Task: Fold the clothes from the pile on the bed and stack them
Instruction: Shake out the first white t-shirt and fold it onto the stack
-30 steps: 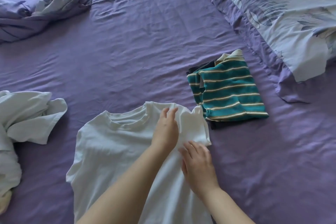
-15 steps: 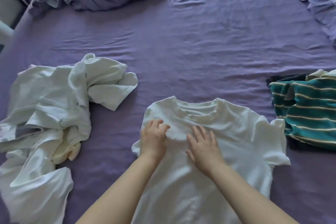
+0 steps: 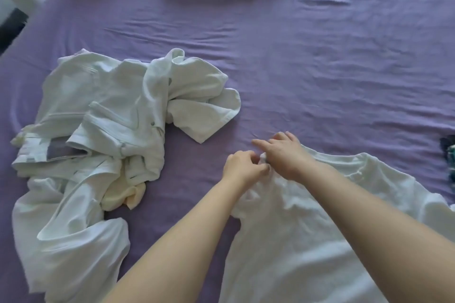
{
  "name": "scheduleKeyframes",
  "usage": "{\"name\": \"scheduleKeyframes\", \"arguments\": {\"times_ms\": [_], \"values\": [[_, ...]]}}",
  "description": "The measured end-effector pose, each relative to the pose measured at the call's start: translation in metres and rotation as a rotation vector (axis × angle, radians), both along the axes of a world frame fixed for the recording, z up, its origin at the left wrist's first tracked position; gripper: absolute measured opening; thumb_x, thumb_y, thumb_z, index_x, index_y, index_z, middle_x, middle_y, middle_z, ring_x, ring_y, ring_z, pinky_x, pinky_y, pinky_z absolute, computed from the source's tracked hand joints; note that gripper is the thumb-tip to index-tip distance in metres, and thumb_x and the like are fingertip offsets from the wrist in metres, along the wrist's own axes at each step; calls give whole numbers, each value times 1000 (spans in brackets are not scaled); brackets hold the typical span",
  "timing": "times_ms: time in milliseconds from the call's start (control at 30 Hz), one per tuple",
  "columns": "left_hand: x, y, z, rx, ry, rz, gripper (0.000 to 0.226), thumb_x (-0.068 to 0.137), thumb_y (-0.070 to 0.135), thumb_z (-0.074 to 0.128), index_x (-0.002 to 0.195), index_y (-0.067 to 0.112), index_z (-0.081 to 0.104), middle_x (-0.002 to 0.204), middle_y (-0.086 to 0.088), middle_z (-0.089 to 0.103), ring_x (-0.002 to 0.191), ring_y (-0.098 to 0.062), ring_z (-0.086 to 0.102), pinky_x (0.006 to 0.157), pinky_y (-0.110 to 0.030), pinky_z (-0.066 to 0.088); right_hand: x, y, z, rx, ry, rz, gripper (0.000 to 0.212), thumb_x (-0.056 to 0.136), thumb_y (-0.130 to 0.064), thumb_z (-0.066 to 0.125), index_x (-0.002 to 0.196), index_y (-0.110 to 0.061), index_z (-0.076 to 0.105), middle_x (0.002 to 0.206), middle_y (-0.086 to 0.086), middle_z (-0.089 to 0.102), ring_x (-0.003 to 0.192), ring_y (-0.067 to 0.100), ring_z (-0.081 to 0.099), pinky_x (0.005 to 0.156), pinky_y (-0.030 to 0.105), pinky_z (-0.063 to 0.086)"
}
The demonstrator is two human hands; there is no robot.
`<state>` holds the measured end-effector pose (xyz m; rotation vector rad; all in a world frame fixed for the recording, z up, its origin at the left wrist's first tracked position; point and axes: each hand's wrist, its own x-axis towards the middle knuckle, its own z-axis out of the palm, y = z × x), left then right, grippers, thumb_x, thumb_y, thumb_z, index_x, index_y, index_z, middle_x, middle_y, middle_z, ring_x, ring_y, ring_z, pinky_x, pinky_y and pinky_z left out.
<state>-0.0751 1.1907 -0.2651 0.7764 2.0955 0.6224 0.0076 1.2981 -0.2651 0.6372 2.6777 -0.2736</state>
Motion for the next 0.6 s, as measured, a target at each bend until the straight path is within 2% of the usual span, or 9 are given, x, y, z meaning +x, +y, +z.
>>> {"name": "scheduleKeyframes", "arguments": {"times_ms": [67,100,167,233,300,367,433,500,600], "values": [[-4,-1,3,80,-94,25,30,79,40,56,58,22,43,62,3,47,68,-21,45,59,-31,33,3,5,7,25,75,-58,30,94,-30,48,123,-28,53,114,-2,56,118,23,38,92,30,29],[-8,-1,5,99,-164,37,26,79,37,56,62,22,43,63,7,45,65,-17,43,59,-30,33,5,8,11,-2,132,-126,24,94,-32,48,115,-24,57,110,-2,57,114,23,40,85,30,31],[-15,-1,11,73,-275,5,17,74,31,58,71,22,44,69,10,47,65,-12,45,60,-28,37,10,14,20,-82,224,-262,18,94,-29,50,106,-18,57,109,0,57,112,23,41,83,32,33],[-21,-1,19,-1,-299,-90,25,66,37,63,84,26,50,84,10,58,77,-11,57,66,-28,45,14,18,28,-103,247,-326,14,94,-24,50,103,-15,55,110,0,57,113,23,42,85,33,33],[-27,-2,25,-119,-212,-248,34,62,45,66,92,33,53,92,11,63,88,-13,62,73,-31,50,18,19,33,-104,228,-361,12,94,-22,49,102,-14,53,111,2,58,114,23,43,84,33,32],[-31,0,30,-224,13,-420,28,65,48,65,80,28,53,84,10,63,87,-16,61,68,-29,43,20,17,35,-120,219,-396,12,93,-21,50,103,-14,53,113,4,57,115,25,44,85,33,32],[-35,0,36,-255,191,-464,32,67,52,66,67,23,50,76,8,57,86,-18,51,70,-31,32,19,12,35,-120,235,-414,11,92,-20,52,100,-14,54,114,6,57,115,27,45,87,34,34],[-40,-2,39,-259,234,-448,36,67,54,66,64,23,49,74,7,53,86,-18,42,74,-32,29,15,5,34,-90,274,-409,10,88,-18,54,96,-12,55,111,6,59,115,26,46,88,34,35],[-48,-10,39,-256,163,-391,29,67,41,67,66,22,44,72,7,54,79,-19,51,60,-28,30,8,-3,34,-48,354,-414,8,81,-12,55,88,-7,55,100,7,61,107,27,49,85,34,35]]}}
